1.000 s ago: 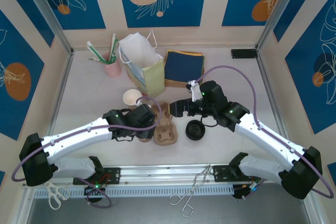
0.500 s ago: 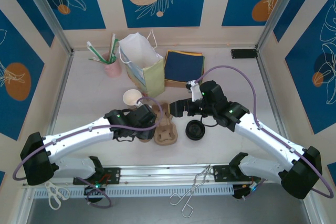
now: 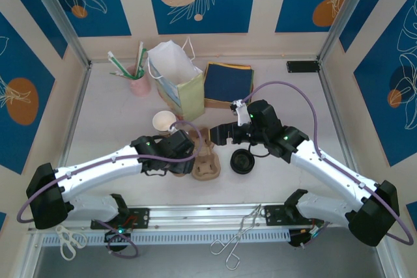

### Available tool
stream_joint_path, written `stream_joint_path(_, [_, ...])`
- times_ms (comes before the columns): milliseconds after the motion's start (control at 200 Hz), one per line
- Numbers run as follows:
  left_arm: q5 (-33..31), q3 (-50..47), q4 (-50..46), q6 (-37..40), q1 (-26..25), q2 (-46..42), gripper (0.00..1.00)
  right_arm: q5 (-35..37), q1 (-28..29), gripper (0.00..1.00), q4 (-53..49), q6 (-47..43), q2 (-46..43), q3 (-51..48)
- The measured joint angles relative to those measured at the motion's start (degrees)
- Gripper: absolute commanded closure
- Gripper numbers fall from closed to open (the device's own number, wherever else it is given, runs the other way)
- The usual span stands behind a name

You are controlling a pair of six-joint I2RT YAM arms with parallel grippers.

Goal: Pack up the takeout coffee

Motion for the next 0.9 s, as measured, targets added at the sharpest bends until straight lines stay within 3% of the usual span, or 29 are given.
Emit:
stream_joint_path(475, [-0.3,2.1,-1.5,-0.5,0.0,-3.9,0.08,-1.4,0.2,0.00,0.9,1.6,2.3,0.0])
stream_joint_path(665, [-1.3,2.0,-1.8,-1.7,0.5,-7.4,0.11,-2.0,3.0,0.18,1.4,3.3,6.0,0.0])
stream_joint_path(820, [-1.2,-1.2,-1.7,-2.8,3.1,-10.3,0.16,-2.1,6.1,0.37,1.3,5.3,11.7,1.9])
stream_joint_path(900, [-0.6,-3.7,-1.4,-3.3,5.2,-11.8,0.20,-2.1,8.2,0.41,1.0,5.6,15.3,4.0])
